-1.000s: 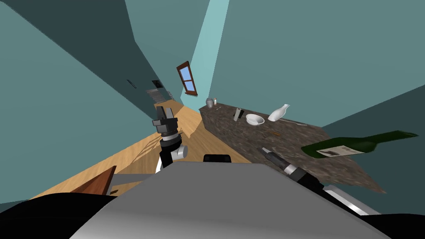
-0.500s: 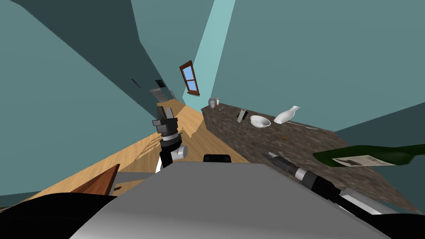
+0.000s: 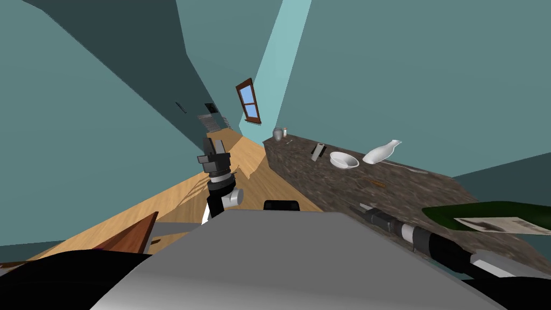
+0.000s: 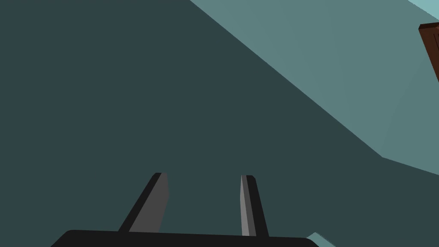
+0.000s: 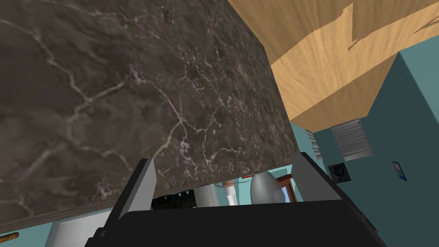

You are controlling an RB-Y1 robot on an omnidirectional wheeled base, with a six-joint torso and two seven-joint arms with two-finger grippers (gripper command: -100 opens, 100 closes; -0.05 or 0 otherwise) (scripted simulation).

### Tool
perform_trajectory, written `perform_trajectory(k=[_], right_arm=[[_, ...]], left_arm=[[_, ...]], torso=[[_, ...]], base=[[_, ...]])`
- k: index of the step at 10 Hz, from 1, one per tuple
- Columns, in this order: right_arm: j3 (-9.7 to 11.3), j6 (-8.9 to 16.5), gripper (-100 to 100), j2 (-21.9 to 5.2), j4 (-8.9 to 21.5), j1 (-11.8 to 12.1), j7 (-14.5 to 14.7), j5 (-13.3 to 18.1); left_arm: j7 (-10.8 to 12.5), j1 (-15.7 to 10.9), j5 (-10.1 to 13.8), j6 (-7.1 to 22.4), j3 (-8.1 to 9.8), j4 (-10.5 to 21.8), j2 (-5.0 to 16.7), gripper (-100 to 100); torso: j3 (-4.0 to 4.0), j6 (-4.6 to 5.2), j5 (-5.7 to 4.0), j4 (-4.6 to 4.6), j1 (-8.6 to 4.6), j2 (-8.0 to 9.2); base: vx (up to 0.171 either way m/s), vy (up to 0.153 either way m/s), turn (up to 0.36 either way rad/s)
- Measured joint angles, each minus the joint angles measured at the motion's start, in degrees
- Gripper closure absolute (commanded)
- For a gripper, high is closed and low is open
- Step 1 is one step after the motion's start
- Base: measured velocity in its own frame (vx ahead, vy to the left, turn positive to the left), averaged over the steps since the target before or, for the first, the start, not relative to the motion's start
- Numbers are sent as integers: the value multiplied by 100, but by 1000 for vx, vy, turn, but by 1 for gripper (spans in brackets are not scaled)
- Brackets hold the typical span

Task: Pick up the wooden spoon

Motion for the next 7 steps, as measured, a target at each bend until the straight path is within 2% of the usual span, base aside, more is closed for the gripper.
perform_trajectory(k=[2, 4, 5, 7], right_arm=[[116, 45, -100, -313, 243, -77, 25, 160], [108, 72, -100, -641, 369, 48, 92, 268], [180, 82, -100, -797, 559, 31, 162, 402], [296, 153, -100, -1121, 751, -28, 200, 571]], left_arm=[[0, 0, 0, 0, 0, 0, 0, 0], [0, 0, 0, 0, 0, 0, 0, 0], [0, 0, 0, 0, 0, 0, 0, 0], [0, 0, 0, 0, 0, 0, 0, 0]], torso=[[-3, -1, -1, -1, -4, -6], [-1, 0, -1, 0, -6, -1], [-8, -1, -3, -3, -14, -13], [-9, 0, -4, -3, -15, -15]], base=[[65, 18, 39], [78, 2, 54], [88, -9, 26], [78, -12, 31]])
